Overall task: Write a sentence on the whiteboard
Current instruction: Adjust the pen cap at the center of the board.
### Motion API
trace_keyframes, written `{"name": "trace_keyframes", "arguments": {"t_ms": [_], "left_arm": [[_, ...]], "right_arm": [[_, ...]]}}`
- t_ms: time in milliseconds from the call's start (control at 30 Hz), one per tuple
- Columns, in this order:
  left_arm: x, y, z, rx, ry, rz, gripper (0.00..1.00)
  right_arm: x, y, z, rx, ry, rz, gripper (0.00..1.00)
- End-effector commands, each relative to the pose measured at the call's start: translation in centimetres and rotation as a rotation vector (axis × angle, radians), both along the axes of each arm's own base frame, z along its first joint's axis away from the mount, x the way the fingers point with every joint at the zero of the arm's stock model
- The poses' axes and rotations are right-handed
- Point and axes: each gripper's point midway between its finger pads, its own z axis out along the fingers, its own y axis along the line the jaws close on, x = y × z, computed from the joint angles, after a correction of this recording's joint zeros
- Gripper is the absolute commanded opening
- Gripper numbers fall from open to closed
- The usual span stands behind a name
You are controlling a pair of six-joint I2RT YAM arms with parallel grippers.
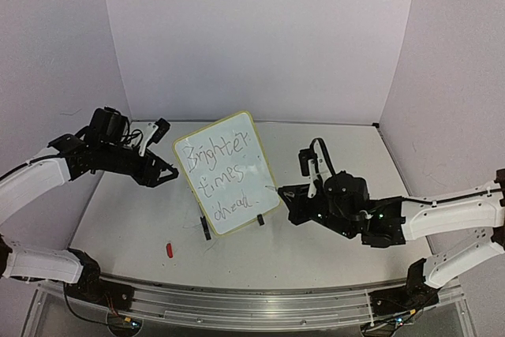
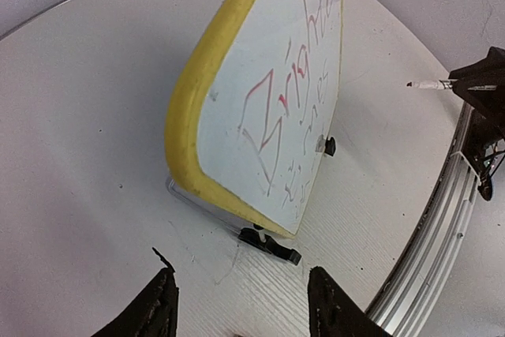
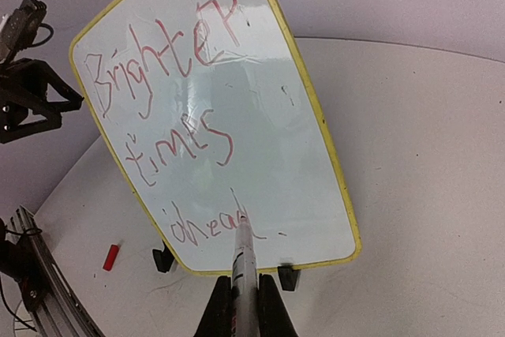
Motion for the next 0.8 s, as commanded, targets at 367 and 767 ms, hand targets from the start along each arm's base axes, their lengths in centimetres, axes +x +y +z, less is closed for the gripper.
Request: {"name": "trace_keyframes", "arguments": {"t_ms": [367, 767], "left_arm": [[-1.3, 6.0, -5.2, -0.205, 0.307, 0.652, 0.6], [-6.6, 5.3, -15.0, -0.197, 0.719, 0.806, 0.5]], "right_arm": [[-1.4, -0.2, 0.2, -0.029, 0.072, 0.094, 0.0], [-2.1, -1.9, -2.3, 0.069, 0.268, 0.146, 0.0]]}}
